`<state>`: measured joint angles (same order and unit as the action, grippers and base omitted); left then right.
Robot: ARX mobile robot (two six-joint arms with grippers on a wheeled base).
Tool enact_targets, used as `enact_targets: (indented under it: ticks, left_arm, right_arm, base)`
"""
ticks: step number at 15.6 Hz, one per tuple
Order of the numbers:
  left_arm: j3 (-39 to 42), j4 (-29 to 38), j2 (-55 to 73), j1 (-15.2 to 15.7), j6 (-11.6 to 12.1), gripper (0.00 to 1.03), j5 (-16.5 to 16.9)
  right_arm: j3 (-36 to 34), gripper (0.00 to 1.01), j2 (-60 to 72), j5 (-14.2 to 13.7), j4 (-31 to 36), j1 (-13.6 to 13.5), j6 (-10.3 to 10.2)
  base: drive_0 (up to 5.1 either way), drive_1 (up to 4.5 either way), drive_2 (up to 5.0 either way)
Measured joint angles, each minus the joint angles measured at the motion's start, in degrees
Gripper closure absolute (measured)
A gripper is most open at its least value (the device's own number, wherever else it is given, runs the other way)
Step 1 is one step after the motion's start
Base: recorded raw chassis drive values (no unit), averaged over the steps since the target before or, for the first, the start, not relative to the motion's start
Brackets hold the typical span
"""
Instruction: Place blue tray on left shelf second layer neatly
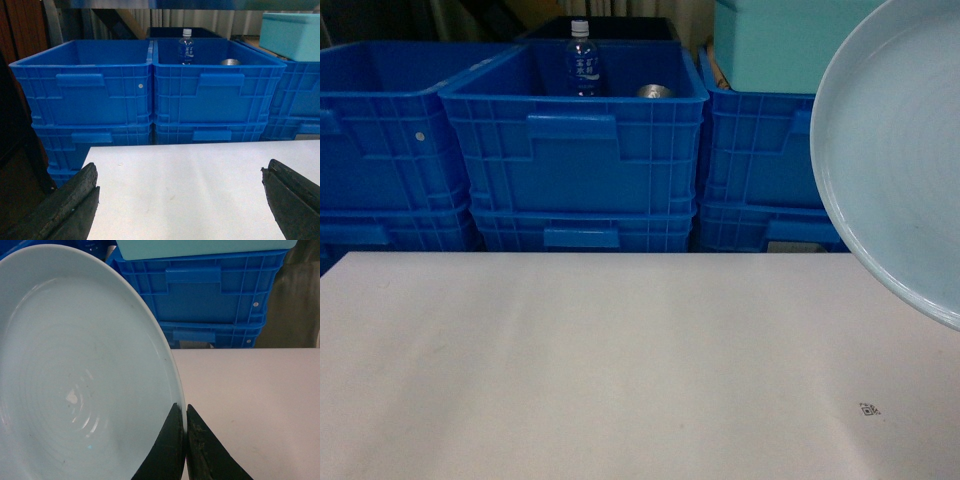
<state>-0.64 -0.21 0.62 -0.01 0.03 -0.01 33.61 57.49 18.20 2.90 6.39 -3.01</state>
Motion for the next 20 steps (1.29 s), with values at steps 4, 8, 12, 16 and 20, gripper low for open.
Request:
enact_targets:
  ticks: [4, 8, 12, 16, 20]
  left_arm:
    - [0.00, 0.02, 0.00, 0.04, 0.00, 0.05, -0.11]
    - [0.00, 0.00, 0.00, 0.02, 0.00, 0.05, -0.17]
    - [0.00, 0.00, 0.00, 0.00, 0.00, 0.05, -0.13]
    - [0.00, 0.02, 0.00, 0.00, 0.00, 0.05, -0.11]
    - [0.00, 0.07, 0.00, 0.00, 0.00, 0.05, -0.07]
  right_arm:
    - [0.04, 0.99, 0.02, 0.04, 0.02, 0.00, 0.00]
    - [0.13, 0.99, 0.02, 0.33, 0.00, 0.00, 0.00]
    - [0.13, 0.99, 0.00, 0.28, 0.00, 0.00, -0.02]
    - [0.13, 0.99, 0.02, 0.26, -0.02, 0.00, 0.00]
    - [0.15, 0.99, 0.02, 0.20, -0.13, 0.02, 0.00]
  base:
    - [0.0, 0.00, 0.0]
    - [0.0, 0.00, 0.0]
    - [0.0, 0.00, 0.0]
    - [0.0, 0.00, 0.0]
    - [0.0, 0.00, 0.0]
